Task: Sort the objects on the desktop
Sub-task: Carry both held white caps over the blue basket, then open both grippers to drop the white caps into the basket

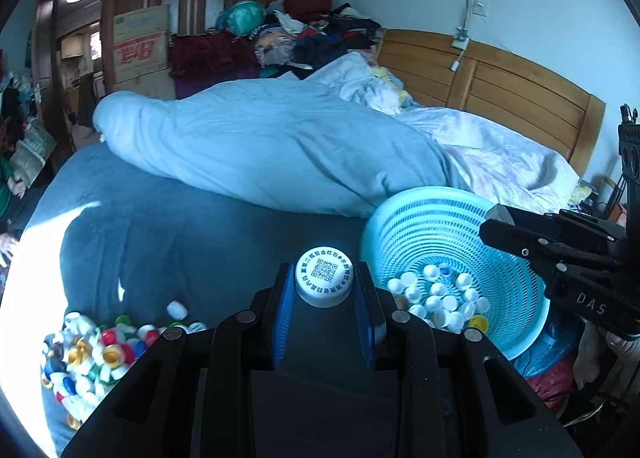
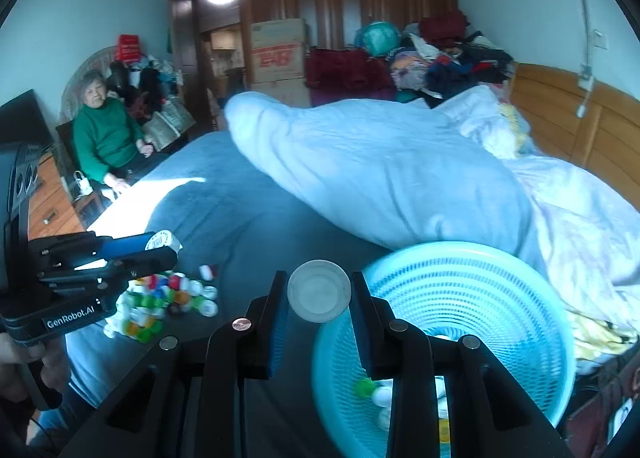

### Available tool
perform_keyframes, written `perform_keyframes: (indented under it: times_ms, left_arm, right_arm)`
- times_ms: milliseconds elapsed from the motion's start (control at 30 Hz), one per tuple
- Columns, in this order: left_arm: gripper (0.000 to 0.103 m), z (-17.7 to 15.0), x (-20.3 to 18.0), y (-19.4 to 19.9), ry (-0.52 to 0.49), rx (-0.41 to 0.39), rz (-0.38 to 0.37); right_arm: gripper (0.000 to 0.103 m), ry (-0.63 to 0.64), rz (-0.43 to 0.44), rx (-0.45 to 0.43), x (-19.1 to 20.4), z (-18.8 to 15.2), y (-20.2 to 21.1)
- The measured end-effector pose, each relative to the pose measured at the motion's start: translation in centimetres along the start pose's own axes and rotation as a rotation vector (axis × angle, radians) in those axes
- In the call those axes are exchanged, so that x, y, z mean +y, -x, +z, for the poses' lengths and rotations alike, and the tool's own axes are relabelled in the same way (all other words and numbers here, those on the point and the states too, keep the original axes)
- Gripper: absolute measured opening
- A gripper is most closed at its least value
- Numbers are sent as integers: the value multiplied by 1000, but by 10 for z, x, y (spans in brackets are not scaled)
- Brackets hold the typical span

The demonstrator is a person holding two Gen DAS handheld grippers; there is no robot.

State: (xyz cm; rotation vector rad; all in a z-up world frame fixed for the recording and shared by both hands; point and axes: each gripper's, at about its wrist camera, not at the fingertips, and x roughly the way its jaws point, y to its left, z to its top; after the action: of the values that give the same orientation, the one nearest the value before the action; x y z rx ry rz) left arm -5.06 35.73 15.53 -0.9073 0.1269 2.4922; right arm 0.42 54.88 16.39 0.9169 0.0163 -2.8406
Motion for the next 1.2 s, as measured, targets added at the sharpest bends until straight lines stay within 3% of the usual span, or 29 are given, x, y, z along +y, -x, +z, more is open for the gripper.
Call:
perform_keyframes:
  times_ms: [333,600,800,1200]
  left_arm:
    - [25,22,-75,-37,-91,50,-110]
    - [25,29,-121,-90,-154,195,-194]
    - [25,26,-138,-116,-180,263,-213]
    - [25,19,-140,-140,-181,307,-219]
  right_arm:
    - [32,-73,-67,35,-65,-18,8]
    - [32,-144,-104,117,-115,-36,1]
    - [32,-153,-86,155,-127,-44,-14]
    - [32,-160,-88,191,-135,-54,-29]
